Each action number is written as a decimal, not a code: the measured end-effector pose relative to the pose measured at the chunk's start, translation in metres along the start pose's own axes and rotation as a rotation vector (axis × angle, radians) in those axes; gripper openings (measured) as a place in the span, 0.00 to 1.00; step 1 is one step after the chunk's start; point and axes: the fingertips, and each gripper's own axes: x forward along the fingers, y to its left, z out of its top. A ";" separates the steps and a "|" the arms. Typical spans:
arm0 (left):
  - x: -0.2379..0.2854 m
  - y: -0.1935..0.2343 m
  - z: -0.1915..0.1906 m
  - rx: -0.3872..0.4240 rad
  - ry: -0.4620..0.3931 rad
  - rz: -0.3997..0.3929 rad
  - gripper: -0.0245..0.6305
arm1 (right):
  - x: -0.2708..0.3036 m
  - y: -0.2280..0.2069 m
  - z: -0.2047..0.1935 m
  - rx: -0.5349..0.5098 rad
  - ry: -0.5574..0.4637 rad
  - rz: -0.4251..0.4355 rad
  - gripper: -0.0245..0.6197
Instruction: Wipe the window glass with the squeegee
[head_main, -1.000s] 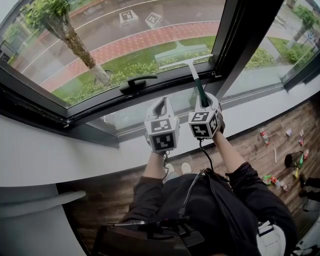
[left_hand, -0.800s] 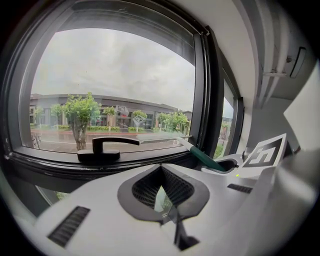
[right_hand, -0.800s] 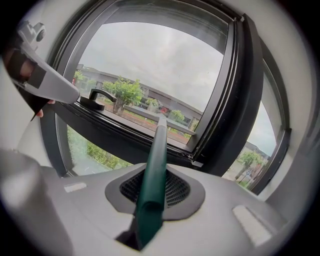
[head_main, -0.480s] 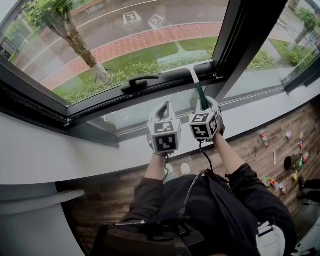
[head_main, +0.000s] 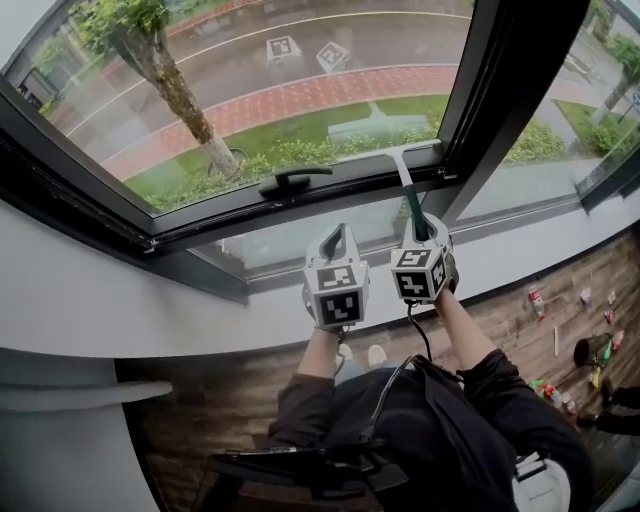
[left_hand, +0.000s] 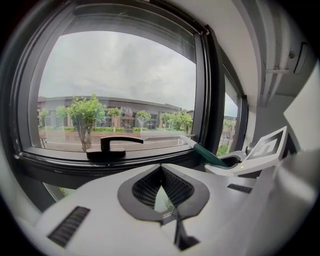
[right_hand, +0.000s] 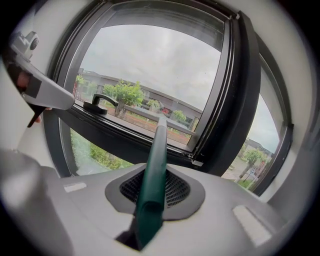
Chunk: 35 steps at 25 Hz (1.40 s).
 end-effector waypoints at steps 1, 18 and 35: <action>-0.002 0.002 0.003 0.004 -0.011 0.010 0.04 | -0.003 -0.001 0.006 0.002 -0.017 0.003 0.13; -0.122 0.054 0.200 0.023 -0.462 0.086 0.04 | -0.136 -0.039 0.272 0.130 -0.621 -0.090 0.13; -0.161 0.117 0.329 0.135 -0.597 -0.083 0.04 | -0.196 -0.052 0.491 0.157 -0.821 -0.286 0.13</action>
